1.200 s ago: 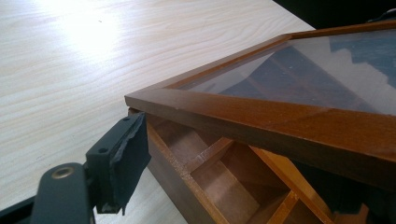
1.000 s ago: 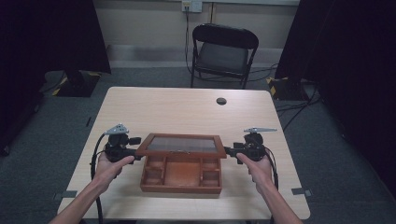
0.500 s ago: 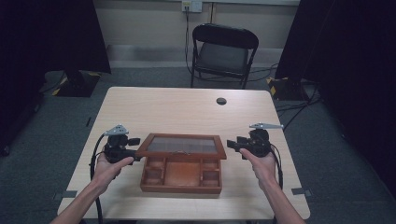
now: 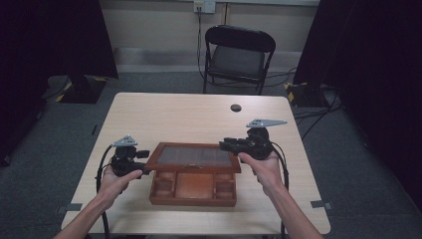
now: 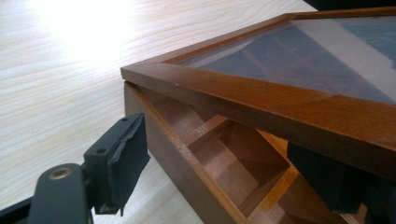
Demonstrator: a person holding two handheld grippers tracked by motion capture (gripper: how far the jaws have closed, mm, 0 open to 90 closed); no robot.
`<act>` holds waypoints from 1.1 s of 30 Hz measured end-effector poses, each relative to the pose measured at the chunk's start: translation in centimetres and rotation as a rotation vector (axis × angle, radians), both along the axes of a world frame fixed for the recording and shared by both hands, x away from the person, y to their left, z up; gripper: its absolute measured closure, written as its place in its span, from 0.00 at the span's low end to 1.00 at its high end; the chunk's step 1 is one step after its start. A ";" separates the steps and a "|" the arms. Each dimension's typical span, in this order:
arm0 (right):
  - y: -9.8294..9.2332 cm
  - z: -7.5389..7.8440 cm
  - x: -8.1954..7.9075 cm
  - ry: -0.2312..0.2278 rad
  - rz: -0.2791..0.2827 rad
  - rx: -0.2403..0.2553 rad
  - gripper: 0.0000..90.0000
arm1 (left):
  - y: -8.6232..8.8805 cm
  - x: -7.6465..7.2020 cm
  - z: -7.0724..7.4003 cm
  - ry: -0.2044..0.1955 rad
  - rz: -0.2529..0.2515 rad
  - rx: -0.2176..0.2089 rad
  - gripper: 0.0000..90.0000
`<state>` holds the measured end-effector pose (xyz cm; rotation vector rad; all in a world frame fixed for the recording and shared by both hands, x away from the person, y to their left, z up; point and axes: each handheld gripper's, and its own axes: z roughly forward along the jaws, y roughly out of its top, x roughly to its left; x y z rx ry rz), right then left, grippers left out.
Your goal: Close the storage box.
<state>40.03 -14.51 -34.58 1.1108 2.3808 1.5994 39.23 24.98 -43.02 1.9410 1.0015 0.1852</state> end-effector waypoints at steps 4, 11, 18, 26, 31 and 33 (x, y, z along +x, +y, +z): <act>2.9 1.1 -0.6 0.006 0.149 -0.003 0.82 | 0.0 -0.2 0.0 -0.008 -0.002 0.027 0.24; 5.6 1.1 -1.4 0.010 0.268 -0.007 0.87 | -0.1 -0.2 0.0 -0.007 -0.003 0.024 0.25; 6.5 -0.1 -1.5 0.062 0.319 -0.056 0.88 | -0.1 -0.3 0.0 -0.008 -0.005 0.021 0.25; 7.1 -0.8 -1.4 0.085 0.333 -0.079 0.88 | -0.1 -0.2 0.0 -0.010 -0.012 0.021 0.26; 7.2 -1.2 -1.2 0.106 0.355 -0.066 0.89 | -0.1 -0.3 -0.1 -0.013 -0.024 0.042 0.26; 7.2 -1.1 -1.2 0.097 0.364 -0.076 0.90 | -0.2 -0.3 -0.1 -0.011 -0.027 0.038 0.26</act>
